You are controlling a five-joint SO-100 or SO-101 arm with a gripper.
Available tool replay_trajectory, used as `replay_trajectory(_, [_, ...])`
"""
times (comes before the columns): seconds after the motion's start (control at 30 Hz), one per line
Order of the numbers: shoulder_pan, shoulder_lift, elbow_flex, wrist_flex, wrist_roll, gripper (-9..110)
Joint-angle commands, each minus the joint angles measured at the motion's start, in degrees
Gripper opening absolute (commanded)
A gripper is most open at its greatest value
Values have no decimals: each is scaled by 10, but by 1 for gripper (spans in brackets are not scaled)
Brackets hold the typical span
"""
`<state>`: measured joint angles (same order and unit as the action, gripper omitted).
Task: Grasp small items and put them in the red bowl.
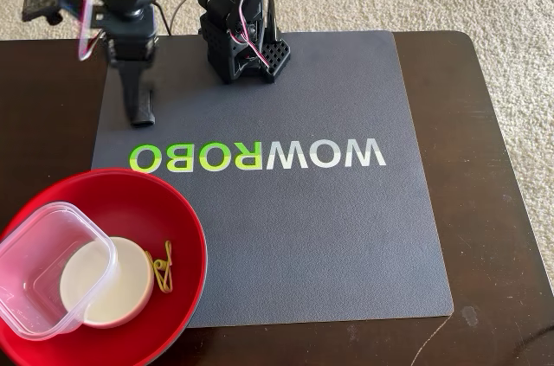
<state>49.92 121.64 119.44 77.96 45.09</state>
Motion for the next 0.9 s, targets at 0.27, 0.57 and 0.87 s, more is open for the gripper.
replay_trajectory(0.27, [-8,-252,-48,-17,-270,27])
replay_trajectory(0.57, [52,-20,127,-38,-147,24])
replay_trajectory(0.87, [257,-77,86,-79,-39,21])
